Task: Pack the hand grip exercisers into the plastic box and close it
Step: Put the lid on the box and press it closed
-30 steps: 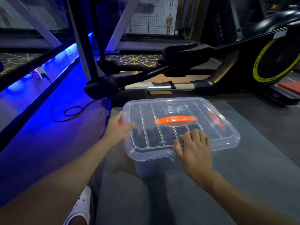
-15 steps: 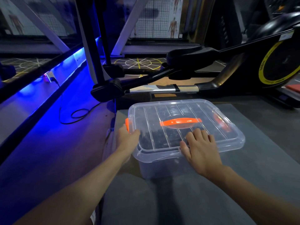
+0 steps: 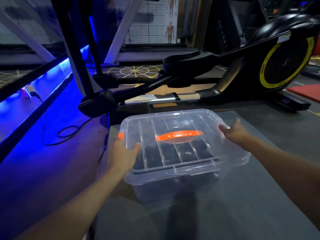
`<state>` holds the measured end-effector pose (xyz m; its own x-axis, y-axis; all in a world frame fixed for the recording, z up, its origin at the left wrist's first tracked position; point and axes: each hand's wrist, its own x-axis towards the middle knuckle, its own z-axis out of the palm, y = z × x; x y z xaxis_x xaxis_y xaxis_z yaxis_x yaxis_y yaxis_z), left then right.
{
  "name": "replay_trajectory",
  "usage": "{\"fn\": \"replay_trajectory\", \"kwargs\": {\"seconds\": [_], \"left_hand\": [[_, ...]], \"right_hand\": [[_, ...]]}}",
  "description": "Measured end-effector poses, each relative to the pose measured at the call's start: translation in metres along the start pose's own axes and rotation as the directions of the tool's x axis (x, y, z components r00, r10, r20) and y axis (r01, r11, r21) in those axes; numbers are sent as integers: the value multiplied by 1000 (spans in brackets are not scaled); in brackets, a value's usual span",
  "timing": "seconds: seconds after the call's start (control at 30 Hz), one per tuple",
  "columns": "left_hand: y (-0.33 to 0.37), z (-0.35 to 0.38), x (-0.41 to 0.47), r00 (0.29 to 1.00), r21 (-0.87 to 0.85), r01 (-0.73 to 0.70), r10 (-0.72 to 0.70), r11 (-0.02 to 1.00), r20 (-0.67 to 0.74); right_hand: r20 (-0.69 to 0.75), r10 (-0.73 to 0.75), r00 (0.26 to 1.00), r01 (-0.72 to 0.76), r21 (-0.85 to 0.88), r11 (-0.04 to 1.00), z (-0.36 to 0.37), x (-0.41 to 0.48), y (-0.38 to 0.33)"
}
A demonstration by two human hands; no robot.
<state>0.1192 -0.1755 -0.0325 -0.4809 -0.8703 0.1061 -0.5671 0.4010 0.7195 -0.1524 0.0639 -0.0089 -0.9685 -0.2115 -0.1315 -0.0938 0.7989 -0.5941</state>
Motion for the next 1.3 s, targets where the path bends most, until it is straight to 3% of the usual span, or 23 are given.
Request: {"fn": "replay_trajectory", "kwargs": {"seconds": [0.27,0.37,0.57,0.67,0.8,0.87,1.03,1.3], "left_hand": [[-5,-1,45,992,59,-99,93,993,86],[0,-1,45,979,194,-188,167,963,117],[8,6,38,969,385,-204,129,900,213],[4,7,42,965,354,-227,160,907,208],[3,9,44,967,348,-223,163,911,194],[3,8,44,969,326,-222,170,919,181],[-2,4,45,958,254,-244,191,936,215],[17,10,45,931,206,-281,214,937,294]], "right_hand": [[57,3,998,-12,150,989,6,7,19],[-5,-8,1000,9,251,968,9,7,23],[-107,9,994,13,203,979,12,11,29],[-129,-35,991,55,153,987,12,9,27],[-168,-127,977,113,-93,989,9,-5,15],[-139,-175,975,157,-132,979,10,-8,15],[19,-275,961,275,-133,952,5,-21,16],[-38,-190,981,187,-87,979,-1,-49,35]]}}
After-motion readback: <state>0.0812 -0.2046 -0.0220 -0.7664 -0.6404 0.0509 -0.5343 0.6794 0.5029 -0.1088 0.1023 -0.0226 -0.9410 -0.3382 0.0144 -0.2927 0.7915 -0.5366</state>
